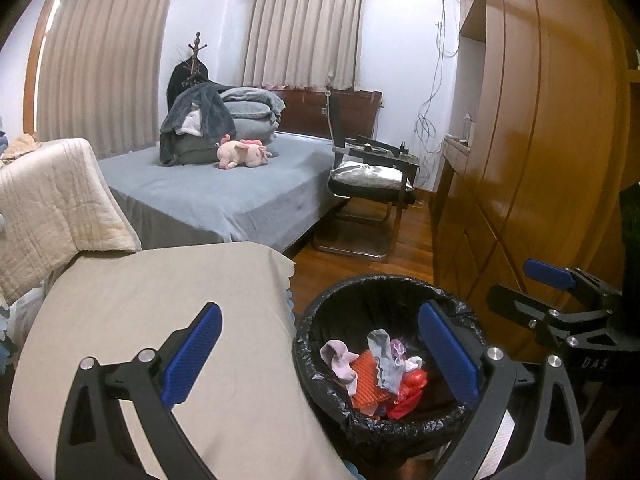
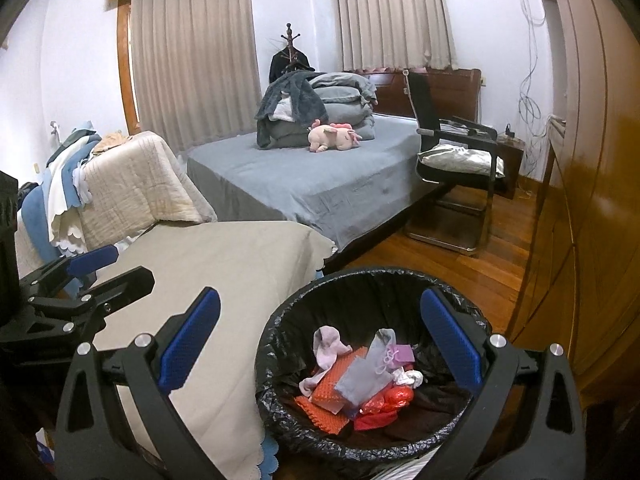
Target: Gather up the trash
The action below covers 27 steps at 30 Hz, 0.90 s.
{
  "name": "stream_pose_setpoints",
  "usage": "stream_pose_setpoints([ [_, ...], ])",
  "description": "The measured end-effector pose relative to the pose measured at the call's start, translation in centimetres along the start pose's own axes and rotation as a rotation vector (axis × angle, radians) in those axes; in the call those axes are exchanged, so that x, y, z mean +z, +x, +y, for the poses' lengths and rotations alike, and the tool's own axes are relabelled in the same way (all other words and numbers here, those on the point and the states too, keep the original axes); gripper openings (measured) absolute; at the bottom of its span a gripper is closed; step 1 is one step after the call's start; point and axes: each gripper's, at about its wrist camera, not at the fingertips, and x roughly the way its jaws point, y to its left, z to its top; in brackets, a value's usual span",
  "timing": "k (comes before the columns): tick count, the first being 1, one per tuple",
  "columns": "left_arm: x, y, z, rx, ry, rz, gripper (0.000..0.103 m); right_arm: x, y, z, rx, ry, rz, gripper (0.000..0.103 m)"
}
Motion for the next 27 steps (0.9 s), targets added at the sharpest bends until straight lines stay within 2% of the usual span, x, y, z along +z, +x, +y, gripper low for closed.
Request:
stream_pose_setpoints([
  [27,0.16,-0.52,0.28,0.003,-0.002,-0.008,0.097,-0.06,-0.01,0.61,-0.001,-0.001,-0.007,0.098],
])
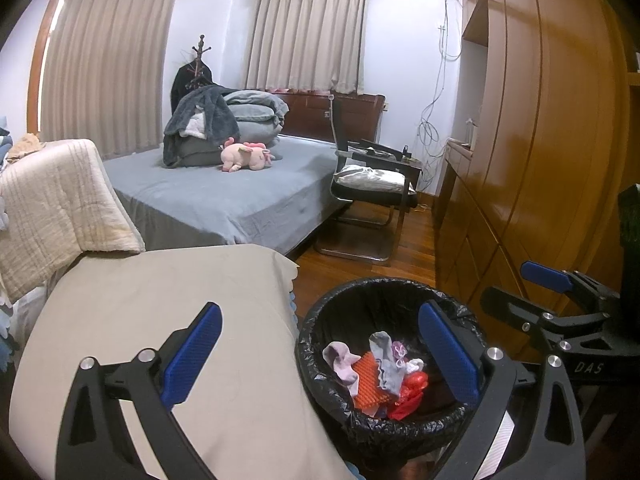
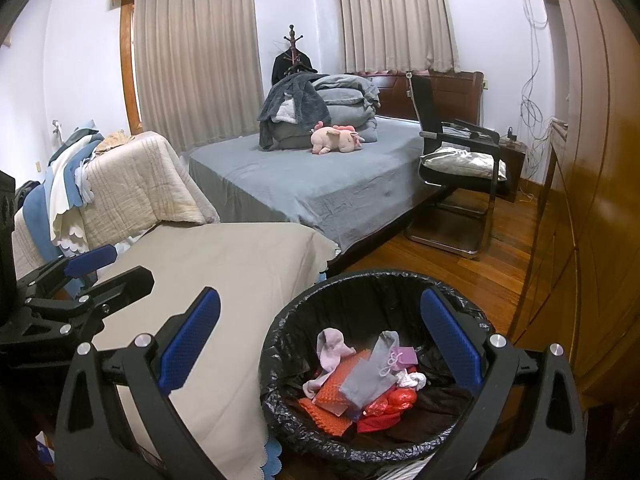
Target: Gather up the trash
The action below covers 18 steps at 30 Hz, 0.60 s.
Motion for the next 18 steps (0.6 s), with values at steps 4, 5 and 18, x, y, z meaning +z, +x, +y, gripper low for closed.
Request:
stream_pose_setpoints([
  [4,-0.01,0.0,0.03,0.0,0.001,0.0,0.097,0.01,0.01,-0.01,-0.002,-0.001,0.0,0.098],
  [5,-0.01,0.0,0.04,0.0,0.001,0.001,0.097,0.01,0.01,-0.01,-0.001,0.0,0.0,0.098],
  [18,0.02,-0.07,0.12,-0.001,-0.001,0.001,0.097,-0.03,0.04,0.16,-0.002,-0.001,-0.001,0.098],
])
